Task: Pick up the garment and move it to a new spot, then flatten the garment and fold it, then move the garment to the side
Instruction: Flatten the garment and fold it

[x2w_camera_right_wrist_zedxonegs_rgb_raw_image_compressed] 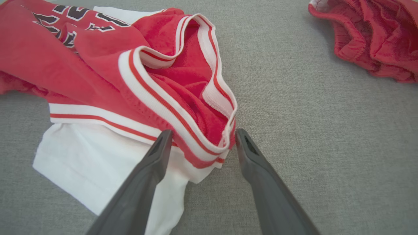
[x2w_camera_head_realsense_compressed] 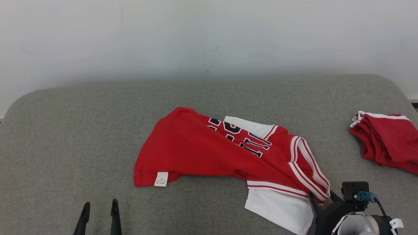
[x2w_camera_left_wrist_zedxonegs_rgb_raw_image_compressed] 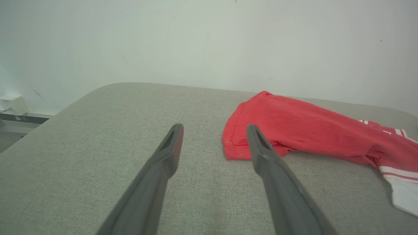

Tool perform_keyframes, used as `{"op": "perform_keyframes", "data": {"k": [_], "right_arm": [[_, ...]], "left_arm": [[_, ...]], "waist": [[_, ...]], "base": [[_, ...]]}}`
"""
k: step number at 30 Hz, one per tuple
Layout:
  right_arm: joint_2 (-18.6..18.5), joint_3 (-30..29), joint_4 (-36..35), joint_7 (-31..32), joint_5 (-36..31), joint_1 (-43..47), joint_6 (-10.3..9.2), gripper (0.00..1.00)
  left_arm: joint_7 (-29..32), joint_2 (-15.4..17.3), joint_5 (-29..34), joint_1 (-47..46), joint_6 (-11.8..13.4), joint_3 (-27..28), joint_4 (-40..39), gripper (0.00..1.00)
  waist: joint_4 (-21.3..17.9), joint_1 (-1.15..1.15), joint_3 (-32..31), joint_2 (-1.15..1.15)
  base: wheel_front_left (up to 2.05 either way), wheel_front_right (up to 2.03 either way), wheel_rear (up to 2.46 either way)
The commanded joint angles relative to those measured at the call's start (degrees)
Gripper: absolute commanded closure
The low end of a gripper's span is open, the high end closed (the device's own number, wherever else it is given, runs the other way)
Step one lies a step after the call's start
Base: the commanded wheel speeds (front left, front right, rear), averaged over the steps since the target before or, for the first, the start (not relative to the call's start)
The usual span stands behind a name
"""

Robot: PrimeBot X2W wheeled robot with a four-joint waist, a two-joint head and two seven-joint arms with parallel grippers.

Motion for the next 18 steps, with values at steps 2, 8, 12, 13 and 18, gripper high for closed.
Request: {"op": "perform_keyframes", "data": {"k": [2,8,12,13,18], "right_arm": [[-0.6,0.0,1.0,-0.5,0.1,-1.4,-0.17,1.00],[-1.3,-1.0,3.3,-1.2,-1.1,-5.5,-0.17,1.00],[-2.1,-1.4,4.8,-1.5,-1.2,-10.3,-0.17,1.00],[-2.4,-1.4,5.2,-1.4,-1.2,-11.8,-0.17,1.00],[-3.3,-1.4,8.0,-2.0,-0.9,-17.8,-0.17,1.00]], "left_arm": [[0.0,0.0,0.8,-1.1,-0.2,-0.1,-0.2,0.00],[0.0,-0.1,0.9,-2.4,-0.2,-0.3,-0.7,0.00],[0.0,-0.1,0.8,-3.3,-0.3,-0.4,-1.2,0.00],[0.0,-0.1,0.9,-3.6,-0.3,-0.5,-1.4,0.00],[0.0,-0.1,1.1,-4.8,-0.6,-0.9,-1.8,0.00]], "waist": [[0.4,0.00,0.7,0.00],[0.8,0.00,2.0,0.00],[1.0,0.00,3.4,0.00],[1.1,0.00,3.9,0.00],[2.0,0.00,5.8,0.00]], "base": [[0.00,0.00,0.00],[0.00,0.00,0.00],[0.00,0.00,0.00],[0.00,0.00,0.00],[0.00,0.00,0.00]]}}
